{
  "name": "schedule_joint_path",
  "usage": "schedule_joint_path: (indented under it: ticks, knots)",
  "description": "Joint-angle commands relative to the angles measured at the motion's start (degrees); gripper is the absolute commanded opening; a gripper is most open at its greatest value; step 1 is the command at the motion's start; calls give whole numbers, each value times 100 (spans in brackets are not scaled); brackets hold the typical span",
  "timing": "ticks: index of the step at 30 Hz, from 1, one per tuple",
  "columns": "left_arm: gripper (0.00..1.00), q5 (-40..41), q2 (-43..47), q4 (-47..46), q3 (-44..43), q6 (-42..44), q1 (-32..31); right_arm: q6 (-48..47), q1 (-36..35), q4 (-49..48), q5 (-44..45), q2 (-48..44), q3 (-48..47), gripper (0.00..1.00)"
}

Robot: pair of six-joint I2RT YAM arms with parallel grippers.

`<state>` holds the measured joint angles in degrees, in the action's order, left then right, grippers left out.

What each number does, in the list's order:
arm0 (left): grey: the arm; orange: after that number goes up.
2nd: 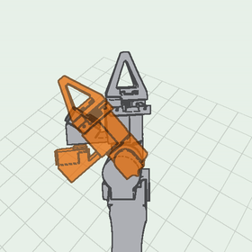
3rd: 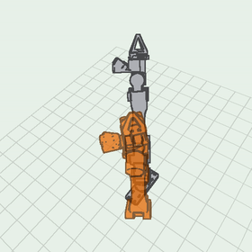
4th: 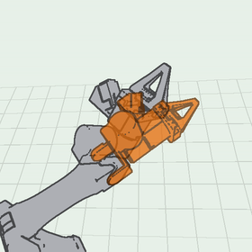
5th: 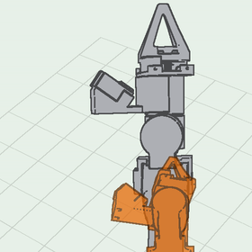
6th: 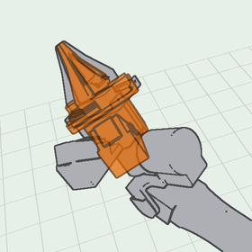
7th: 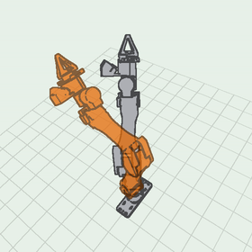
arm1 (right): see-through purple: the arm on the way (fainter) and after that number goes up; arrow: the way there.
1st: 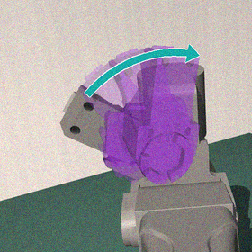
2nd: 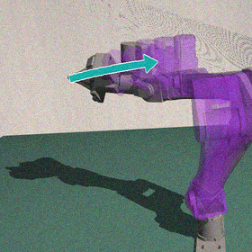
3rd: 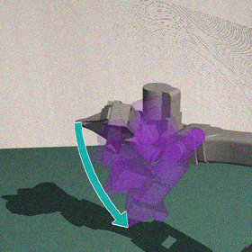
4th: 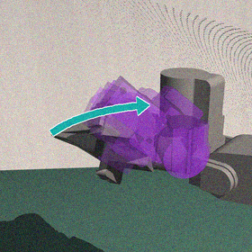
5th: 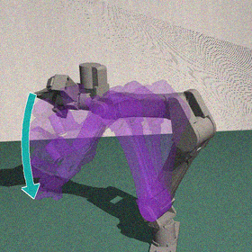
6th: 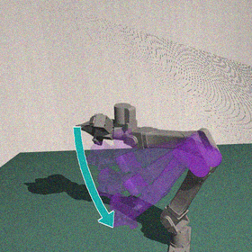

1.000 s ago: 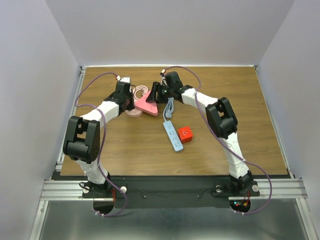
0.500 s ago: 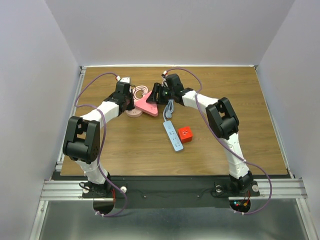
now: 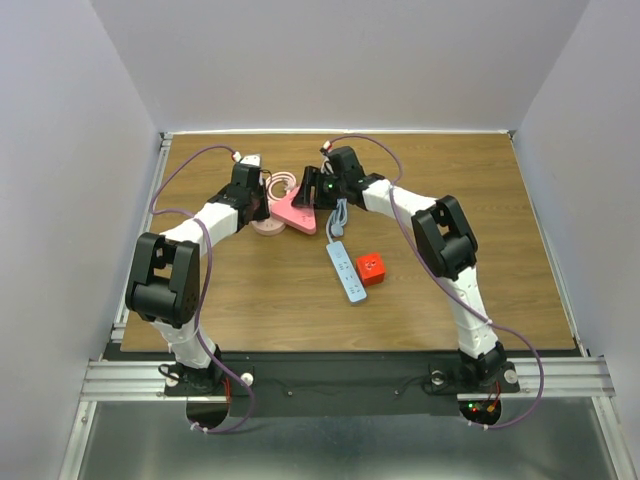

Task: Insert the plug

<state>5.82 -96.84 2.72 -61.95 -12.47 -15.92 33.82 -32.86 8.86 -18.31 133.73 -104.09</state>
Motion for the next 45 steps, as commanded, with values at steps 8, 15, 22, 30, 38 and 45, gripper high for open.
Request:
schedule_joint_path:
  ticks: [8,15,22,30,38,45]
  knots:
    - [0,-793,262,246,17,-151,-245,-755,-300,1390,346,347,-146,91]
    - [0,-662,244,273,17,-151,-236,-719,-247,1293,494,-66,21,100]
    - [0,-267,183,404,-80,-133,-218,-746,-10,1276,696,-636,258,100]
    - [0,-249,34,440,-221,-133,-8,-781,210,1267,741,-1253,627,100]
    - [0,-38,7,484,-396,-168,440,-798,412,1153,820,-1955,1075,100]
    - [0,199,-107,299,-607,-265,1222,-965,702,1161,907,-2781,1811,100]
